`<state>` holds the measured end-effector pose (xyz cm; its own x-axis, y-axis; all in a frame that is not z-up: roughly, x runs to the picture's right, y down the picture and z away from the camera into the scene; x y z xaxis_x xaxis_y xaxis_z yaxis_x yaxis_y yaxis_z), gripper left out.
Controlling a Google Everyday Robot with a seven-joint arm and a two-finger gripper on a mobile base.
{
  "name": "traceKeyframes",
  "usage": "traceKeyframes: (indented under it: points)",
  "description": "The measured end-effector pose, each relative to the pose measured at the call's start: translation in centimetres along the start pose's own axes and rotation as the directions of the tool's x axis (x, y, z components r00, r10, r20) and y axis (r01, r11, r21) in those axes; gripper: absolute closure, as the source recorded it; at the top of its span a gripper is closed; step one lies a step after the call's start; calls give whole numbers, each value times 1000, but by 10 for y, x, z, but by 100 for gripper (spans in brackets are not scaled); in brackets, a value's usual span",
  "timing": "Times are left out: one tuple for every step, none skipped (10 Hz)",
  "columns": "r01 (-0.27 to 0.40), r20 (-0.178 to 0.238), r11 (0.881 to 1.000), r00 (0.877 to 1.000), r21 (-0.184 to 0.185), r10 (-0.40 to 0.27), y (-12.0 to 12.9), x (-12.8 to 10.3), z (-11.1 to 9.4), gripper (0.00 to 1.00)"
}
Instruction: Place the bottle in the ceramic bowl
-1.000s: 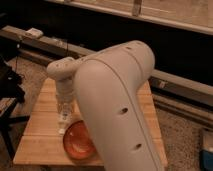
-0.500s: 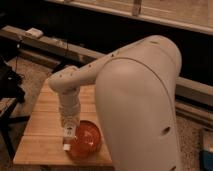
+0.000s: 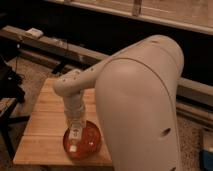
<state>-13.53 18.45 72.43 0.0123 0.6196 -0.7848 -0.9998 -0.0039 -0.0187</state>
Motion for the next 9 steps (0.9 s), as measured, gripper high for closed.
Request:
traceKeyframes:
  points:
    - [-8, 2, 1000, 1000, 4, 8, -3, -4, 1, 20]
    - [-13, 5, 1000, 1000, 8, 13, -5, -9, 1, 20]
    - [-13, 6, 1000, 1000, 10, 13, -4, -13, 2, 20]
    - [-10, 8, 1000, 1000, 10, 10, -3, -16, 2, 20]
    - [-3, 9, 1000, 1000, 5, 3, -2, -19, 2, 20]
    - [-3, 9, 1000, 1000, 4, 3, -2, -19, 2, 20]
    - [-5, 9, 1000, 1000, 4, 5, -3, -19, 2, 20]
    - [-6, 9, 1000, 1000, 4, 6, -4, -19, 2, 20]
    - [-6, 9, 1000, 1000, 4, 6, -4, -19, 2, 20]
